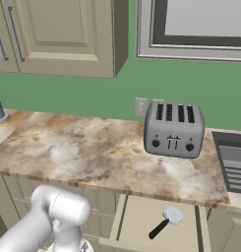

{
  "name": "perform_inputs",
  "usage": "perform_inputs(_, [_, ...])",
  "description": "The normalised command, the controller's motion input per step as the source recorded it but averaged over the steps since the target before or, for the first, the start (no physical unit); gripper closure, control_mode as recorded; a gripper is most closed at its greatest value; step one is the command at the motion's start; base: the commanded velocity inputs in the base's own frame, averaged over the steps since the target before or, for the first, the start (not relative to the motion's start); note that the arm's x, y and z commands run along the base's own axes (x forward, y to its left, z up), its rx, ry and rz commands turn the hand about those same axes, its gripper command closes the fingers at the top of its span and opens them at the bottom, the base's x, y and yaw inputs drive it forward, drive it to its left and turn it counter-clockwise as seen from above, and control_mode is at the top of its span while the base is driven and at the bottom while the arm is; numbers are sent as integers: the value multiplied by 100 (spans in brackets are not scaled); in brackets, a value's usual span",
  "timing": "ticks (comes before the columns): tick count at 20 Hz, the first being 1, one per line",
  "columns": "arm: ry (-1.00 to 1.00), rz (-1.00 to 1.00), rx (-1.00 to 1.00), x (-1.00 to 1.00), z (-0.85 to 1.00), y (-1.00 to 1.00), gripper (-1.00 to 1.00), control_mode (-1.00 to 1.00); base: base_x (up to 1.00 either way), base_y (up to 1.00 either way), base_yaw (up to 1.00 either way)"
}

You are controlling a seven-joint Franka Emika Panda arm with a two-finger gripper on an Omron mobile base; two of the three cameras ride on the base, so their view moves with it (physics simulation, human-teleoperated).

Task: Take the pizza cutter from the drawer on the right and place it on the dining counter for cutting.

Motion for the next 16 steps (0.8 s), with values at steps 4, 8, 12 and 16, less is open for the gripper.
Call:
perform_inputs(4, [-5, 0, 0, -47, 100, -3, -100, -100, 0, 0, 0])
perform_inputs(8, [7, 0, -8, -6, 97, 0, -100, -100, 0, 0, 0])
perform_inputs(12, [27, 0, -15, 9, 72, 0, -100, -100, 0, 0, 0])
perform_inputs(16, [34, 0, -16, 18, 51, 0, -100, -100, 0, 0, 0])
